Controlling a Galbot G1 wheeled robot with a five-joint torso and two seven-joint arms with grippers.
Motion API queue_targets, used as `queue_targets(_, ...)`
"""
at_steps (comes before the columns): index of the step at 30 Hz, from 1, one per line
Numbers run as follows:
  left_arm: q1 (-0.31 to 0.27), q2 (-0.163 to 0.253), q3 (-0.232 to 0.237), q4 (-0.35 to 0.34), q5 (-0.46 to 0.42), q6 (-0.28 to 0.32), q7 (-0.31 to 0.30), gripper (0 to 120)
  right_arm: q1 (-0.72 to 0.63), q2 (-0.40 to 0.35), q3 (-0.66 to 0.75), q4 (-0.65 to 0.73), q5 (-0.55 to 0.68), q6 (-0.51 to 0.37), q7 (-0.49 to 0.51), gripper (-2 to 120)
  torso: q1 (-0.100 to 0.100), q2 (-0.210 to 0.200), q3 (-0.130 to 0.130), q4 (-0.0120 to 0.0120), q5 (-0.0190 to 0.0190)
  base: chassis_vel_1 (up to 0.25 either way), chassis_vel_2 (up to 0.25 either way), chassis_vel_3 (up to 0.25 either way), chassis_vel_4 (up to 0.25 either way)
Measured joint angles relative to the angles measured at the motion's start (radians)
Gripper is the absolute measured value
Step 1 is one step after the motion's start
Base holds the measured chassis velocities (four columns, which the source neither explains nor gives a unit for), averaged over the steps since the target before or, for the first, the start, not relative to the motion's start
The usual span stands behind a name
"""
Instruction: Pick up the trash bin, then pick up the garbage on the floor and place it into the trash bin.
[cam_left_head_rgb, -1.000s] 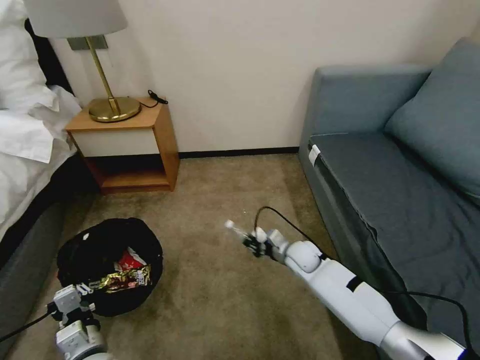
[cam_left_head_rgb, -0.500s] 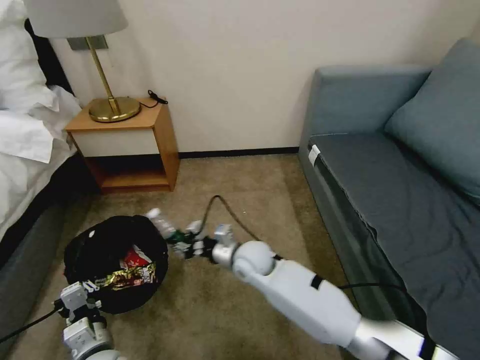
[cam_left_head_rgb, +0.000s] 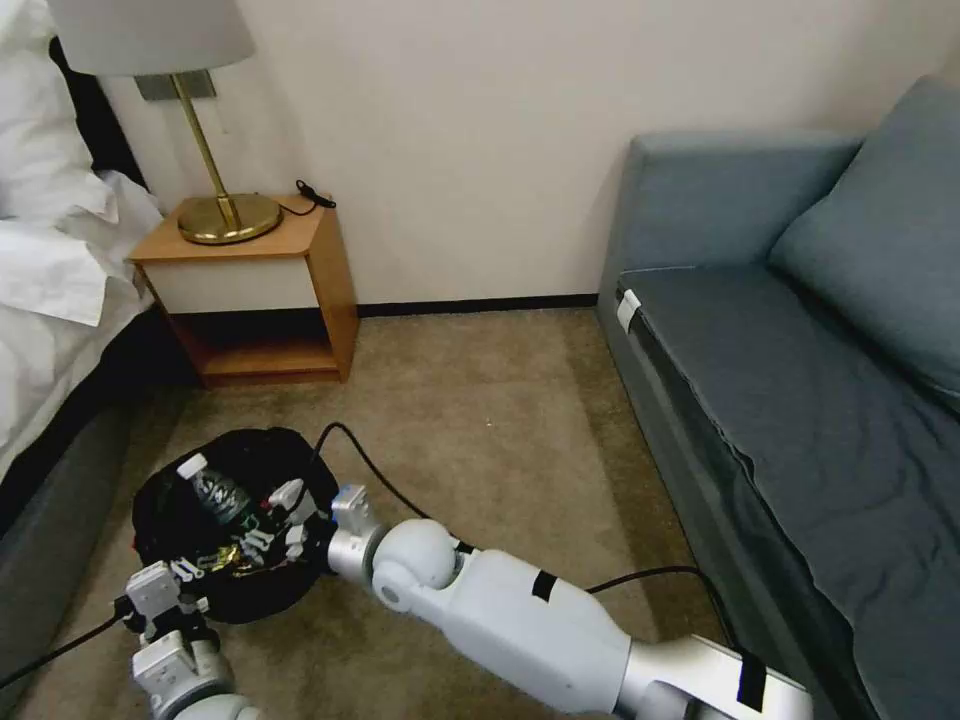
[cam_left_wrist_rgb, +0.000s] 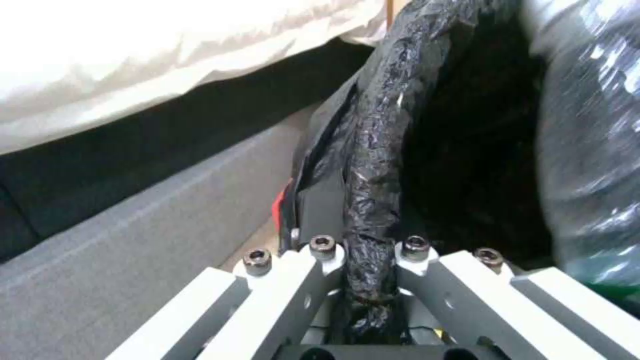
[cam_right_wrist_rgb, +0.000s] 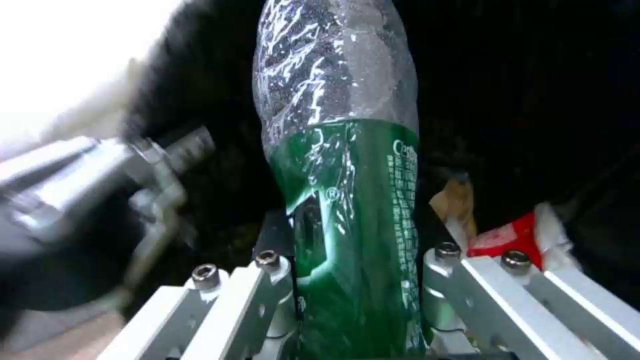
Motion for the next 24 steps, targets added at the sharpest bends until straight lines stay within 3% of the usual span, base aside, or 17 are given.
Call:
queue_targets(11, 0.017, -0.002, 0.001, -0.025, -0.003, 0.0, 0.002, 3, -0.007, 0.023, 0.01, -0.097, -0.059, 0.03, 0.054, 25, 0.0, 0.0, 0.0, -0.0001, 0.0, 0.0, 0.0, 0.0, 0.0)
queue_targets(24, 0.02, 0.0, 0.003, -0.019, -0.006, -0.003, 0.003, 3, -0.017, 0.028, 0.1, -0.096, -0.107, 0.046, 0.071, 70, 0.0, 0.0, 0.0, -0.0001, 0.0001, 0.0, 0.0, 0.0, 0.0)
